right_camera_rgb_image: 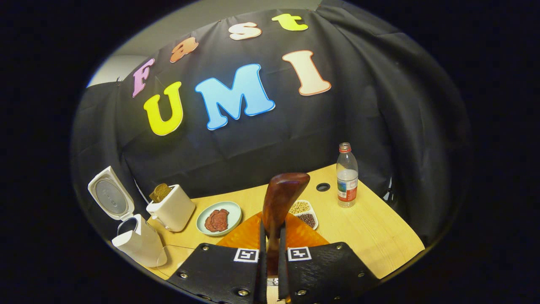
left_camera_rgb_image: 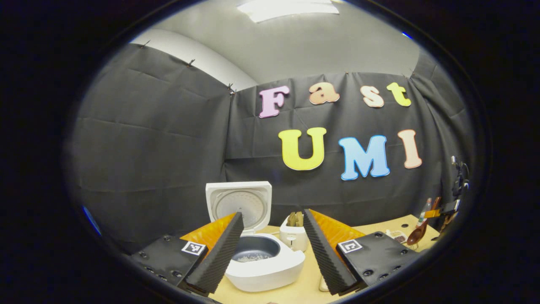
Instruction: Close the left gripper, press the button to open the rice cooker; take a wooden spoon from the chopstick holder with the right hand, scoop a spoonful of rice and pour it into the rice cooker, then put the wooden spoon back into the chopstick holder.
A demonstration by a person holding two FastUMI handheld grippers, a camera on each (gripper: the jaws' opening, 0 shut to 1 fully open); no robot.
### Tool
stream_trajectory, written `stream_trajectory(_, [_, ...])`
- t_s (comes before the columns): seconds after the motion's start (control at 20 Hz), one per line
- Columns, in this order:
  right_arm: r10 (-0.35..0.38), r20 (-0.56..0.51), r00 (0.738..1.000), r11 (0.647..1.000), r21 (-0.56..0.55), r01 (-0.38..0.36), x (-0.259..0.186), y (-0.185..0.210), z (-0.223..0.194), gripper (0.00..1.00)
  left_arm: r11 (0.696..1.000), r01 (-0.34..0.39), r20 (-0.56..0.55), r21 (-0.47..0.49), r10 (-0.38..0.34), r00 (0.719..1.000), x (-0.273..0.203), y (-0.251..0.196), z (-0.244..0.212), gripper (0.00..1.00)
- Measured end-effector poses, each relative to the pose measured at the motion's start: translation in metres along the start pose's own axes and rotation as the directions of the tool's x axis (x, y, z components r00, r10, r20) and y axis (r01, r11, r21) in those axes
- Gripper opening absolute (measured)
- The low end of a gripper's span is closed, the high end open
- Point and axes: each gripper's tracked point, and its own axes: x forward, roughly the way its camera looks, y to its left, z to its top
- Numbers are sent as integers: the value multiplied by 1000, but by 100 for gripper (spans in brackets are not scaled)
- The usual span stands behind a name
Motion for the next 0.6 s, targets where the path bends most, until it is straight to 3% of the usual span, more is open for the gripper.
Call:
stream_trajectory(0.35, [1,-103,995,1000,4,0,17,-12,-54,11,999,-29,1,44,29,1000,-13,-1,8,100])
stream_trajectory(0.6, [27,-133,991,1000,15,-25,20,-13,-66,11,998,-31,-3,51,31,1000,-20,-8,7,100])
